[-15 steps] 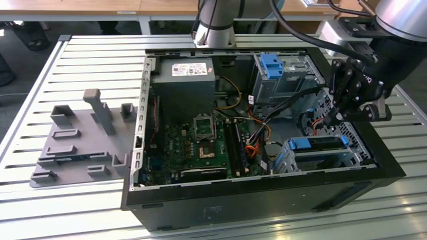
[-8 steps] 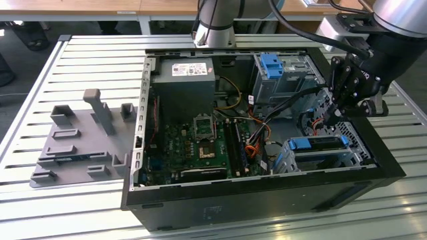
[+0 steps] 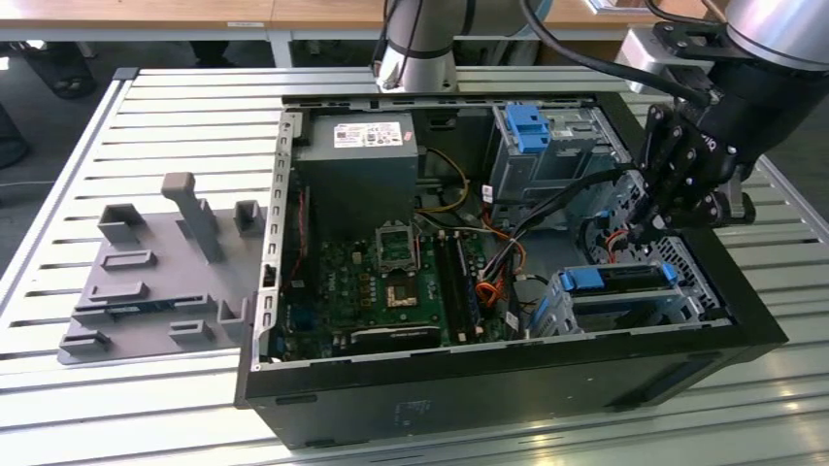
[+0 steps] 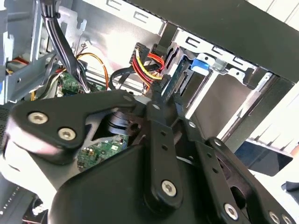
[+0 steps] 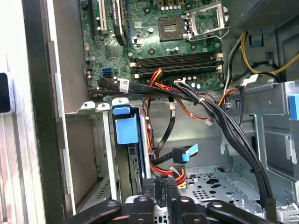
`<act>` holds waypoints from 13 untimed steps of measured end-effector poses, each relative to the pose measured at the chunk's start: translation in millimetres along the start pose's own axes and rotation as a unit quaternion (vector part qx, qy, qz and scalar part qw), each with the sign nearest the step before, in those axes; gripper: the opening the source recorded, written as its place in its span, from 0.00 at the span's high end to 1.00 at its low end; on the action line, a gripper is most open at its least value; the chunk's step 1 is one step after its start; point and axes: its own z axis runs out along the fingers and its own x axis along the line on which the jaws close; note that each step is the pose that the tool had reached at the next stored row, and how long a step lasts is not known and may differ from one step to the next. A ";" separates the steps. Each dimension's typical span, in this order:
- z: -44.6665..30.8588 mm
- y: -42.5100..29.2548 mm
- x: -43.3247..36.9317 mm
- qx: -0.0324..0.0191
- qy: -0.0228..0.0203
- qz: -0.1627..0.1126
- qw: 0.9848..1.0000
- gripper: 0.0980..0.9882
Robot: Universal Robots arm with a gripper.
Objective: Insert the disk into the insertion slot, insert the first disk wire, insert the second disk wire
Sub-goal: 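Insert the first disk wire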
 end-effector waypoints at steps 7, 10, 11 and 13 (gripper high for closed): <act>1.9 0.0 -2.1 0.000 0.004 0.023 1.000 0.76; 3.4 -0.1 -3.0 0.001 0.007 0.031 0.999 0.76; 3.8 -0.3 -3.1 0.001 0.008 0.032 0.999 0.76; 4.6 -0.4 -3.2 0.001 0.009 0.032 0.999 0.76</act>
